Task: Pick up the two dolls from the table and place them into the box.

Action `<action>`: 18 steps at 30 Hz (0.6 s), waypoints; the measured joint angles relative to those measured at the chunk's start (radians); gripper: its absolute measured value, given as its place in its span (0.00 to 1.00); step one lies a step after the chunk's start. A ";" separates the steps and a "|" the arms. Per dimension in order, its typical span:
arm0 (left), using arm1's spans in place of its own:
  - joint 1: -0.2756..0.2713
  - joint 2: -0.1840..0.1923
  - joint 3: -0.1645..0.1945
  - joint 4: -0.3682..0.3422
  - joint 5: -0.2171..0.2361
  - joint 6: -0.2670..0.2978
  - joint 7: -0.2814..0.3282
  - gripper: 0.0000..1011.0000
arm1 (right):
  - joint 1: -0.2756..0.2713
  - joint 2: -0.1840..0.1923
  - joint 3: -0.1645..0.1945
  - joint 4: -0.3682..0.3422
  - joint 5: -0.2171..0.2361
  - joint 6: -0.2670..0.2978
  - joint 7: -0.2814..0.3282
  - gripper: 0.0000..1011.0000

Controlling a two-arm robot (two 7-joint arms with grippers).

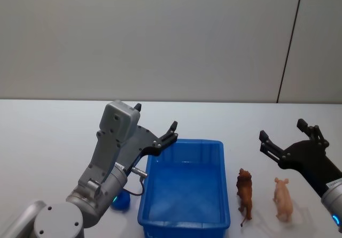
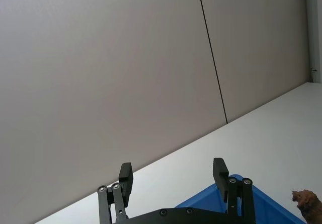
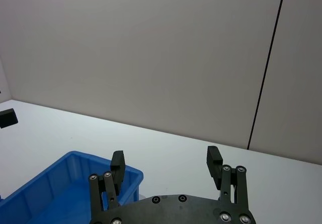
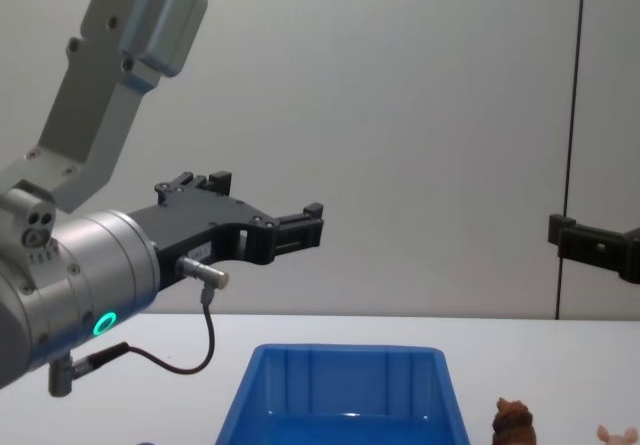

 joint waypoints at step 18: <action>0.000 0.000 0.000 0.000 0.000 0.000 0.000 0.99 | 0.000 0.000 0.000 0.000 0.000 0.000 0.000 0.99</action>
